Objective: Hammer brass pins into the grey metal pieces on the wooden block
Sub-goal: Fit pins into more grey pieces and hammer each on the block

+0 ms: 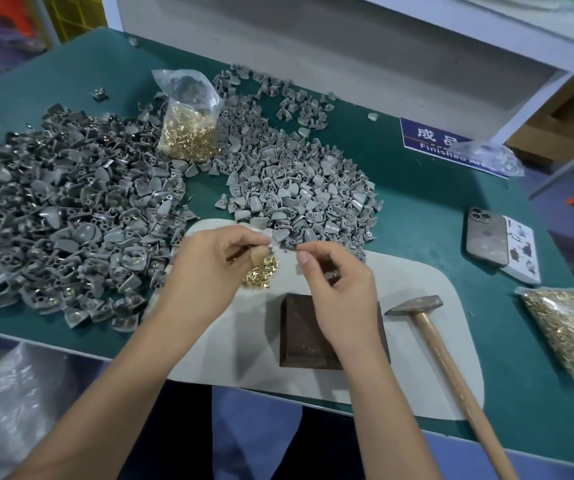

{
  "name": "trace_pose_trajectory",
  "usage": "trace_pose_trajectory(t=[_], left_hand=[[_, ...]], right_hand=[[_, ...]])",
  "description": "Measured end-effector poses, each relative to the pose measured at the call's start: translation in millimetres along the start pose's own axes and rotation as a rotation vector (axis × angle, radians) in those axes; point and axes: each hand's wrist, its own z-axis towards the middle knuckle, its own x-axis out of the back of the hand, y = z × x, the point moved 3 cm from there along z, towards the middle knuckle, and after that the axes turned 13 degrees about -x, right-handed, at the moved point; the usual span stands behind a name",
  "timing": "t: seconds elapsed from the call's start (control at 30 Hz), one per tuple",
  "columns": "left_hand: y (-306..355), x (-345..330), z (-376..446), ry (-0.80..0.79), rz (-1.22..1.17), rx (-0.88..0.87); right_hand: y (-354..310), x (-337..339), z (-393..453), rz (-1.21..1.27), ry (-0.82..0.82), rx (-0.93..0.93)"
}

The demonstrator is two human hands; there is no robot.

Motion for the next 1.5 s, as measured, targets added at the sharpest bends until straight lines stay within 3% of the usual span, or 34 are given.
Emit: trace_pose_trajectory(t=[0.2, 0.3, 0.47, 0.57, 0.67, 0.83, 1.03, 1.3, 1.5], left_hand=[[3, 2, -14, -0.007, -0.201, 0.076], [11, 3, -17, -0.049, -0.211, 0.030], [19, -1, -24, -0.097, -0.241, 0.008], [27, -10, -28, -0.112, -0.248, -0.019], [30, -19, -29, -0.148, -0.136, -0.059], [44, -37, -32, -0.198, 0.015, -0.153], [56, -64, -39, -0.211, 0.001, -0.177], [51, -67, -55, -0.262, 0.282, -0.251], [48, -58, -57, -0.316, 0.407, -0.315]], right_hand=[[1, 0, -1, -0.007, 0.005, -0.013], [1, 0, -1, 0.011, 0.018, -0.016], [-1, 7, -4, 0.091, 0.149, -0.003], [-12, 16, -13, 0.012, 0.197, 0.179], [-14, 28, -23, -0.128, 0.178, 0.338], [3, 55, -41, -0.123, 0.198, 0.298], [26, 71, -55, -0.177, 0.223, 0.259], [37, 73, -68, -0.122, 0.260, 0.202], [39, 67, -70, -0.175, 0.156, 0.155]])
